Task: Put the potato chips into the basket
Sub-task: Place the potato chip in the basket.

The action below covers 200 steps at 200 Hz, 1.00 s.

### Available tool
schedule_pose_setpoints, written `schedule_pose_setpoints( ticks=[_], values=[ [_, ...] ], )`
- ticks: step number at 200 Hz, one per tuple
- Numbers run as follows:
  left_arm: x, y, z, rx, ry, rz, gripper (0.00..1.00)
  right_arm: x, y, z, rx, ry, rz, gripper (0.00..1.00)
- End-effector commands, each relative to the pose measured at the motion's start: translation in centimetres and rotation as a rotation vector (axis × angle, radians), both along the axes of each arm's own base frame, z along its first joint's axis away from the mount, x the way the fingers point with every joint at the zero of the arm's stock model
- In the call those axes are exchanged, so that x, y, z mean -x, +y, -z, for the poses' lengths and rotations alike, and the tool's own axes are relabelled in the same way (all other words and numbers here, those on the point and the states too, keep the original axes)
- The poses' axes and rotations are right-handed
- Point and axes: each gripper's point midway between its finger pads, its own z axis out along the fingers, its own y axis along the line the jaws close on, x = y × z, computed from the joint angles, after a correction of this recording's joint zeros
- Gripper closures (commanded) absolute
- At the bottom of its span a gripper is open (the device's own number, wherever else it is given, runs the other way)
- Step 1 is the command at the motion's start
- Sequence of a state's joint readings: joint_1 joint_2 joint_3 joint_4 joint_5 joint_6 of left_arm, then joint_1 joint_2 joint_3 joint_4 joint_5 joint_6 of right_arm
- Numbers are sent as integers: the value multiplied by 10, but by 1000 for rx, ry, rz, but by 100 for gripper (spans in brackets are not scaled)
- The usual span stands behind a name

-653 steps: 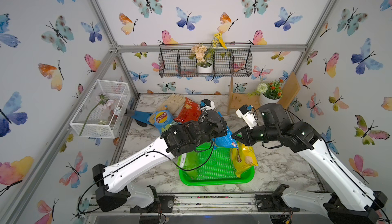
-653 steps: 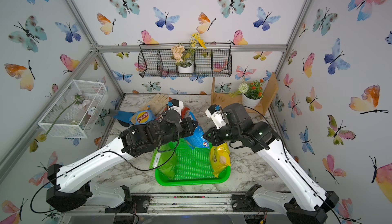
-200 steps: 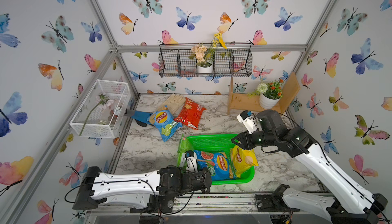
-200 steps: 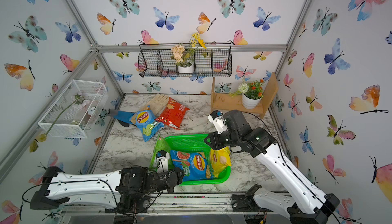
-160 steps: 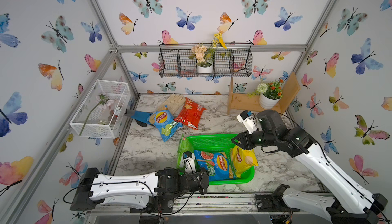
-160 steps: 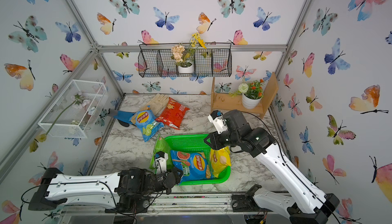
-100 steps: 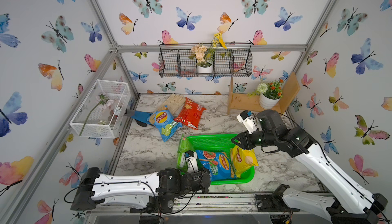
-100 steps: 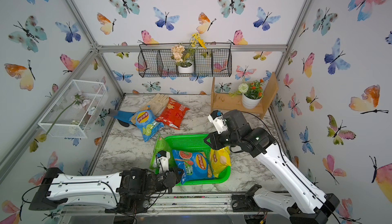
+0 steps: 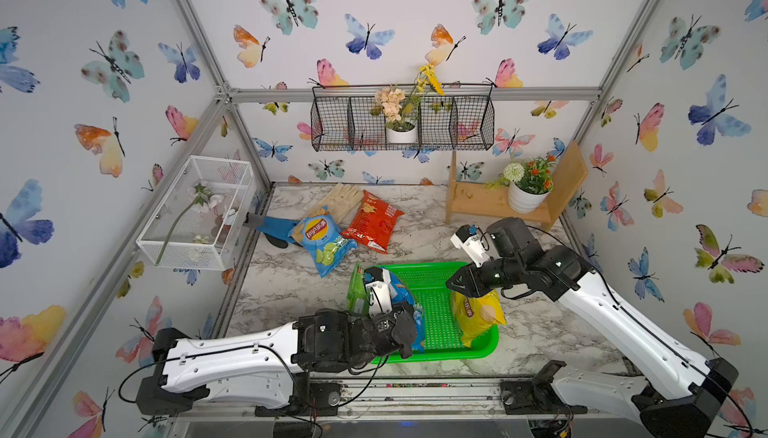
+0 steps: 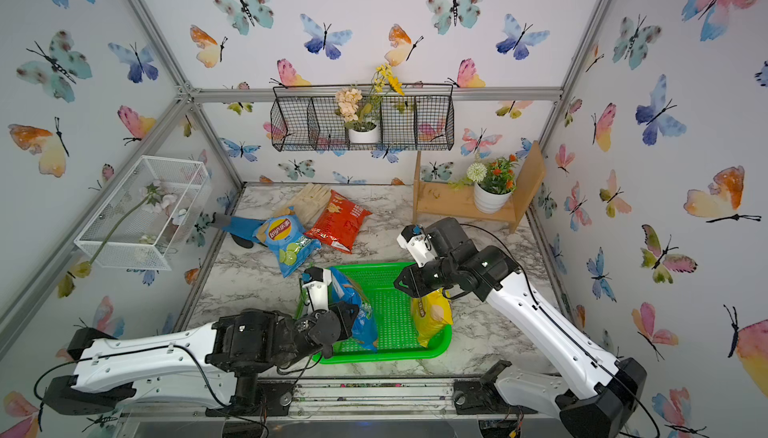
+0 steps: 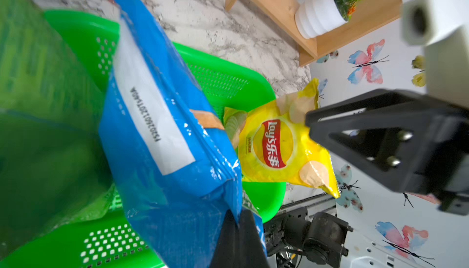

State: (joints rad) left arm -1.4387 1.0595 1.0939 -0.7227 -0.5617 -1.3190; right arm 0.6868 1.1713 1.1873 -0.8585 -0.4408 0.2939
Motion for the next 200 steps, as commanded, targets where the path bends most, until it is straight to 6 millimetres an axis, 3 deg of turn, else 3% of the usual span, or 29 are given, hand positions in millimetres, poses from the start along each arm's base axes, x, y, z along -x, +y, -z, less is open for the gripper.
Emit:
schedule_pose_setpoints(
  ticks=[1, 94, 153, 200],
  values=[
    [-7, 15, 3, -187, -46, 73, 100, 4, 10, 6, -35, 29, -49, 71],
    [-1, 35, 40, -355, 27, 186, 100, -3, 40, 38, 25, 80, -101, 75],
    [-1, 47, 35, -375, 13, 183, 100, -11, 60, 48, 95, 73, -137, 75],
    [-2, 42, 33, -357, 1, 194, 100, -15, 66, 85, 222, 99, -121, 75]
  ],
)
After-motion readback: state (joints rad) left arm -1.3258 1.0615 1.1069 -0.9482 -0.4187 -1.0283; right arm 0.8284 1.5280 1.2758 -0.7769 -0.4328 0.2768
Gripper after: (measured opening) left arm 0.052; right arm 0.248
